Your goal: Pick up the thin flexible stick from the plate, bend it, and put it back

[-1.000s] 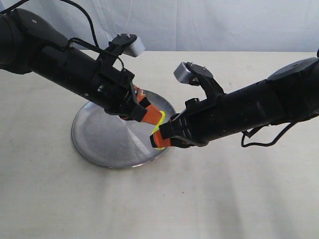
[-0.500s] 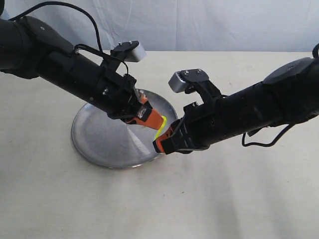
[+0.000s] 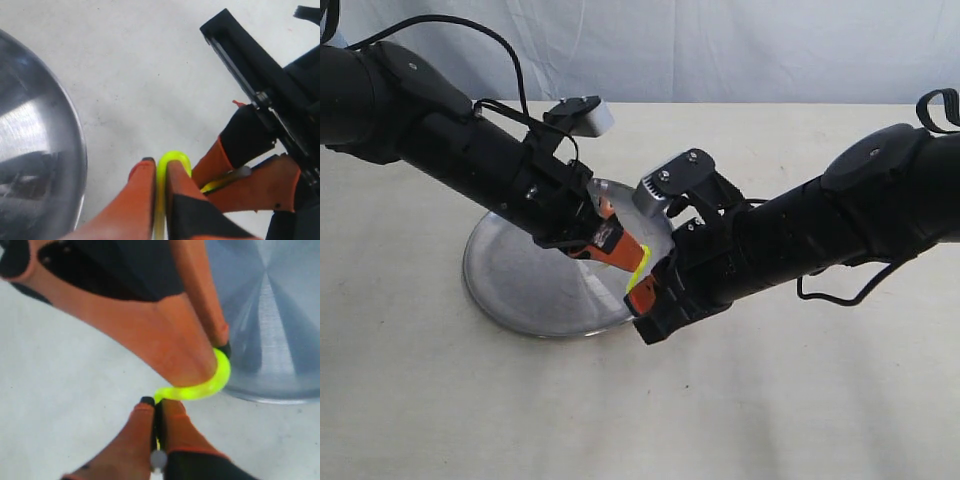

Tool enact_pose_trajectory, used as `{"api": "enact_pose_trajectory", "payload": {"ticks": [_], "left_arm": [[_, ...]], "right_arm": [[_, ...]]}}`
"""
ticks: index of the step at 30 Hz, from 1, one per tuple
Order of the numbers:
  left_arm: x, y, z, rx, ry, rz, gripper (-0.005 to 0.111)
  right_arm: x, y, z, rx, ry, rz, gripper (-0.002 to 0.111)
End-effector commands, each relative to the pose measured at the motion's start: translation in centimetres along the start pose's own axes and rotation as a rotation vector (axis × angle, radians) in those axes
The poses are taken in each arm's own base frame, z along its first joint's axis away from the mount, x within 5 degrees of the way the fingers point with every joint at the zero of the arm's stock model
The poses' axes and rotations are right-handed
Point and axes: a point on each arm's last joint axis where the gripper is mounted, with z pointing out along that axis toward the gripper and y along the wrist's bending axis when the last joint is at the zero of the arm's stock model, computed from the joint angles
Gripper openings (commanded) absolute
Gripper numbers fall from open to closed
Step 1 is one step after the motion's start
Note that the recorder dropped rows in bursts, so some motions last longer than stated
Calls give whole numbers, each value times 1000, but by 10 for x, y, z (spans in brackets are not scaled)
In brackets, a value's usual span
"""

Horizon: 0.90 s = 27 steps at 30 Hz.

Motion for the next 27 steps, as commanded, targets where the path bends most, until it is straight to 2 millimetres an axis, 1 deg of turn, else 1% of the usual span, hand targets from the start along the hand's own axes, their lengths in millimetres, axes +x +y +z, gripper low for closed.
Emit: {"api": "enact_pose_trajectory", "payload": {"ticks": [1,5,9,11,12,15,19,25,27], "left_arm": [[-14,-18,-2,101,-97,-105,0],[-14,-18,-2,101,-94,-122,0],[-14,-17,-2,97,-93,-141,0],[-13,-17,-2,92,-90,-125,0],[-13,-17,-2,87,-94,-55,0],[-13,-17,-2,87,-94,-49,0],[-13,-16,-2,86,-93,-48,0],[-13,-16,-2,82,-86,-38,0],[-12,-14,-2,54,-81,-24,0]], "right_arm": [[3,7,4,-46,27,-103,-1],[3,7,4,-51,26,-168,-1],[2,6,4,-35,22,-176,-1],[0,6,4,-35,4,-149,-1],[-2,7,4,-40,-27,-97,-1],[-10,7,3,-51,-103,22,-1],[-14,7,3,-63,-152,167,-1],[-15,8,3,-76,-160,283,-1],[-15,8,3,-79,-158,323,-1]]}}
